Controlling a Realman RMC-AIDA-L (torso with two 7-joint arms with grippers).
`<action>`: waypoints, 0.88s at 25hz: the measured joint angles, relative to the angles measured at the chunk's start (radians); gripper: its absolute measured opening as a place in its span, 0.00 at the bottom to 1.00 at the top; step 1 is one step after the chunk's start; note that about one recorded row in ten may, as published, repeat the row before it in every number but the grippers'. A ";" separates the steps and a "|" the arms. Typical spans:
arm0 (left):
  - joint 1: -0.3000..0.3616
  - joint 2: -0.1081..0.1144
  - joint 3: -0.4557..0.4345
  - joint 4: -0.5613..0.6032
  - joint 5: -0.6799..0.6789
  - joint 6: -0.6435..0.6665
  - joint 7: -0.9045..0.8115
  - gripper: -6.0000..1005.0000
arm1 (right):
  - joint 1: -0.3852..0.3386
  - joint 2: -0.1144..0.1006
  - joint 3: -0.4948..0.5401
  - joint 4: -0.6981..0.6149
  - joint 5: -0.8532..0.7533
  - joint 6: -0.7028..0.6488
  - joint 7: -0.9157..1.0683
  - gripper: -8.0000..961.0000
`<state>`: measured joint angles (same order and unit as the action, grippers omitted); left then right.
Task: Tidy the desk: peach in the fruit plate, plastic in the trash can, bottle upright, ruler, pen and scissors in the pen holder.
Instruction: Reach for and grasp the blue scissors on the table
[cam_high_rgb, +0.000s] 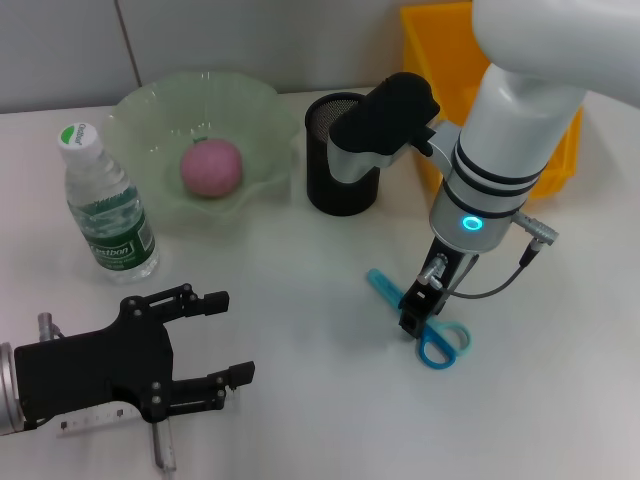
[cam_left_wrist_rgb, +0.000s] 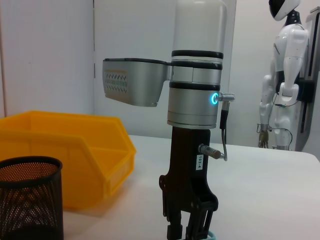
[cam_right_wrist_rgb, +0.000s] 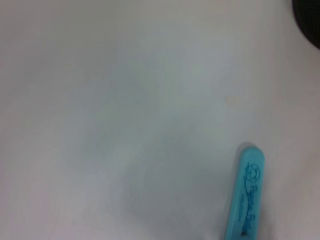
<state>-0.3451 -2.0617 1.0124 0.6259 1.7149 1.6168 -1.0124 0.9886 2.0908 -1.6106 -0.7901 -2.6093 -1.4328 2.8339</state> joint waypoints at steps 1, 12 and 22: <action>0.000 0.000 0.000 0.000 0.000 0.000 0.000 0.79 | 0.000 0.000 0.000 0.000 0.000 0.000 0.001 0.41; 0.000 0.000 -0.001 0.000 -0.004 0.000 0.000 0.79 | 0.005 -0.002 -0.016 0.002 -0.010 0.006 0.006 0.40; -0.005 -0.001 -0.002 -0.002 -0.006 0.000 0.000 0.79 | 0.005 -0.002 -0.023 -0.008 -0.036 0.009 0.010 0.40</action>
<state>-0.3505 -2.0624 1.0104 0.6243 1.7087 1.6167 -1.0124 0.9941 2.0883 -1.6339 -0.7976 -2.6454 -1.4235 2.8440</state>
